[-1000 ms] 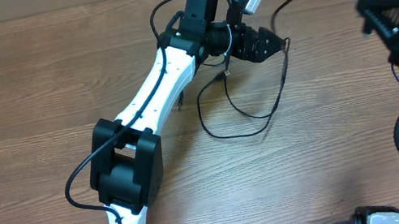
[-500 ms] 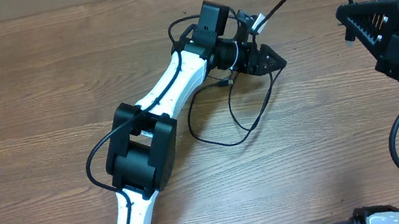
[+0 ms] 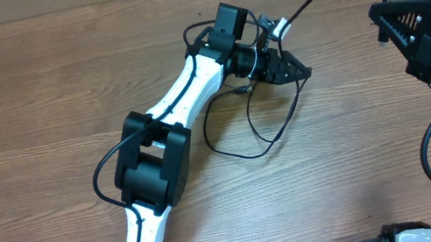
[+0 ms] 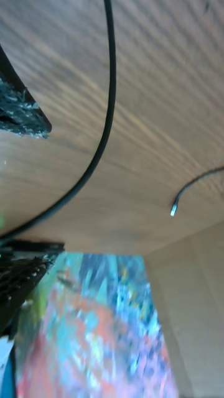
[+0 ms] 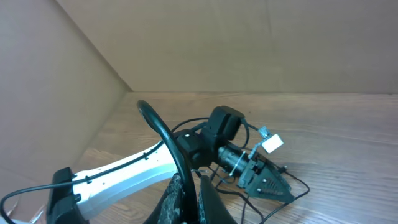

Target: Untangle cables

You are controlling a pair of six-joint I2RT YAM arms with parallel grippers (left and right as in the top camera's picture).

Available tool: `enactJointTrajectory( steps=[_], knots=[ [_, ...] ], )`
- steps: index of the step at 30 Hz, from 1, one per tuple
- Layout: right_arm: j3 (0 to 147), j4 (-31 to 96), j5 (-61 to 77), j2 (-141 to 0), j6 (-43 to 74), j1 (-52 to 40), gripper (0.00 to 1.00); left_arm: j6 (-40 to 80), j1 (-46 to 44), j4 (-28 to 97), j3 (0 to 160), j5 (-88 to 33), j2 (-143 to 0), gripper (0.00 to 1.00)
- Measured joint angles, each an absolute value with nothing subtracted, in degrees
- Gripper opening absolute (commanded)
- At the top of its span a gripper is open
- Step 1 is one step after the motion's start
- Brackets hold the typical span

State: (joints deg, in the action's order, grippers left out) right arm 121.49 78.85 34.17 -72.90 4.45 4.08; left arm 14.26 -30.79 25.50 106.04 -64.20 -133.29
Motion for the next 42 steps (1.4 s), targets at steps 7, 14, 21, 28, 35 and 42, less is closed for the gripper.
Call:
enactJointTrajectory(
  steps=[7, 14, 21, 28, 35, 42],
  knots=[
    [121.49, 79.61, 33.58, -73.56, 4.43, 4.08, 0.04, 15.09, -30.81, 25.52, 106.04, -68.12, -133.29, 0.65],
    [121.49, 79.79, 33.36, -75.16, 4.45, 4.1, 0.04, 15.09, -33.1, 27.07, 106.04, -69.87, -133.29, 0.63],
    [121.49, 79.83, 33.01, -75.29, 4.43, 4.08, 0.04, 15.49, -36.91, 27.33, 106.04, -68.84, -133.29, 0.04],
    [121.49, 79.83, 32.99, -75.29, 4.43, 4.08, 0.04, 15.51, -37.08, 27.73, 106.04, -66.83, -133.29, 0.04],
    [121.49, 80.38, 30.06, -75.29, 4.43, 4.08, 0.04, 15.57, -33.39, 28.42, 106.04, -64.18, -133.29, 0.04],
    [121.49, 81.28, 18.24, -75.29, 4.45, 4.08, 0.04, 16.64, -19.66, 33.01, 106.04, -63.35, -133.29, 0.04]
  ],
)
